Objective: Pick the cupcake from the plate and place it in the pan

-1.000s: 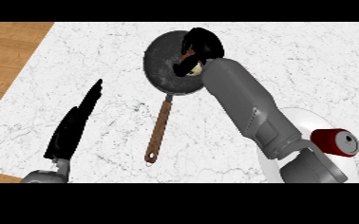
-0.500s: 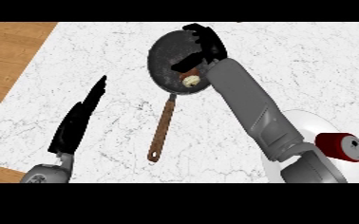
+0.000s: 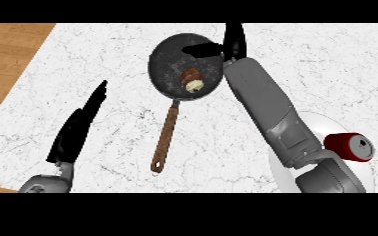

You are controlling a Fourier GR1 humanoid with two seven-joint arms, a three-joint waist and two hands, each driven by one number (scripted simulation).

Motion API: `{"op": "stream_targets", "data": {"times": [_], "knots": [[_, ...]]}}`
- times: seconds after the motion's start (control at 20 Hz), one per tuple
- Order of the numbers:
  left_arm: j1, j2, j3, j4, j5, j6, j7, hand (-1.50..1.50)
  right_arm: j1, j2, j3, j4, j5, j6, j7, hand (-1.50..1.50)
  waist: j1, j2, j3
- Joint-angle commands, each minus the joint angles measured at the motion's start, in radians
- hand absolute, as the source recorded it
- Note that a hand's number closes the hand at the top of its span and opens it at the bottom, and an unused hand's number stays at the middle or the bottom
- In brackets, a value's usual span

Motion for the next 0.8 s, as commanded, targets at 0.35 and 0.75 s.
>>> {"op": "stream_targets", "data": {"times": [0.35, 0.75], "knots": [[0.131, 0.043, 0.071, -0.037, 0.038, -0.013, -0.036, 0.0, 0.097, -0.117, -0.139, 0.044, -0.074, 0.034, -0.283, -1.5, -0.076, -0.024, 0.0], [0.104, 0.001, 0.044, -0.094, -0.003, 0.02, 0.052, 0.0, 0.197, -0.286, -0.174, 0.09, -0.083, 0.225, -0.405, -1.5, -0.107, -0.034, 0.0]]}}
